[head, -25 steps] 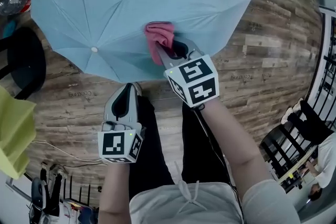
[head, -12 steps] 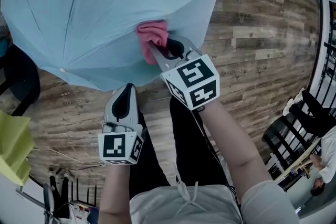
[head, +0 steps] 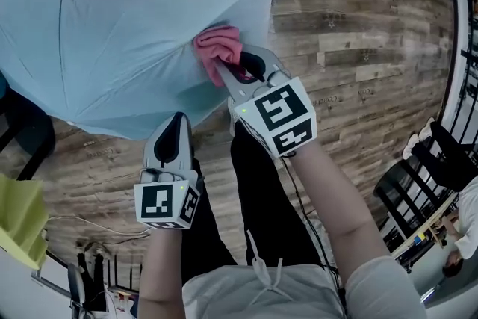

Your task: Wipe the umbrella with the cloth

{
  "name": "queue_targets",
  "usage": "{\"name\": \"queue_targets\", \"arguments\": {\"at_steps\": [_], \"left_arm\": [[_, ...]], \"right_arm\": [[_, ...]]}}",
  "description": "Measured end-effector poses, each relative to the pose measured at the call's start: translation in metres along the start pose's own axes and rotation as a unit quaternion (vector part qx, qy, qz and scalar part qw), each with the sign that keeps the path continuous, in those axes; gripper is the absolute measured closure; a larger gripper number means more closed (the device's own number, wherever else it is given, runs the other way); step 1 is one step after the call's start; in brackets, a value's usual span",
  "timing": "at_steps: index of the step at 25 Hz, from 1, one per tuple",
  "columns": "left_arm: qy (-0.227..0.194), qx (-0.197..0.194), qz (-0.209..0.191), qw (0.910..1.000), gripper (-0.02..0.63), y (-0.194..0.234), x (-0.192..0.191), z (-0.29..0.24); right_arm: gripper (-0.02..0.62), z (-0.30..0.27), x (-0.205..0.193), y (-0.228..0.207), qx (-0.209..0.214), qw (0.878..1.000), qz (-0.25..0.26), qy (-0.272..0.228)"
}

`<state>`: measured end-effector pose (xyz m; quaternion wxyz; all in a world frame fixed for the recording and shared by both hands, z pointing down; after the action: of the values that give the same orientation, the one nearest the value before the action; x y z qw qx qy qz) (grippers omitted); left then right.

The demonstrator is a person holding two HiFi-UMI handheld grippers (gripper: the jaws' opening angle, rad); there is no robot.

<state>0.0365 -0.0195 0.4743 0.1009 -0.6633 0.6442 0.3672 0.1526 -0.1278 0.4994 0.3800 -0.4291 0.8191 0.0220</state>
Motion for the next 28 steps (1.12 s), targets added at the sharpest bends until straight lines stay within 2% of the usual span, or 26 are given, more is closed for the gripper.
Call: {"name": "queue_targets", "arguments": {"at_steps": [3,7,14,20,28], "left_arm": [[0.003,-0.001,-0.003,1.0000,0.598,-0.010,0.007,-0.014],[0.006,0.009,-0.006,0.9999,0.599,-0.016,0.018,-0.030],[0.006,0.017,0.005,0.9998,0.598,-0.031,0.035,-0.059],[0.015,0.018,0.020,0.9995,0.598,-0.039,0.028,-0.074],[0.021,0.023,0.030,0.9991,0.598,-0.033,0.019,-0.071]], "right_arm": [[0.538,0.002,-0.001,-0.022,-0.011,1.000,0.010,0.002],[0.538,-0.002,-0.003,-0.047,-0.017,1.000,0.002,0.011],[0.540,-0.015,-0.008,-0.100,-0.052,0.998,-0.015,0.024],[0.539,-0.024,-0.009,-0.139,-0.077,0.996,-0.026,0.032],[0.538,-0.028,-0.011,-0.159,-0.114,0.991,-0.012,0.062]]}}
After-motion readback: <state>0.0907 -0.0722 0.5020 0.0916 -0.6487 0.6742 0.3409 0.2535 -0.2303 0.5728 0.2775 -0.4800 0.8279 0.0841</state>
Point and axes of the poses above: the fingertips, and each gripper's own axes: z backward along the fingers, y to its left, x out of its top, the point moved 4 cm from there along z, backward along the fingers, and after that the axes turned 2 degrees about y, right-handed, at the moved point
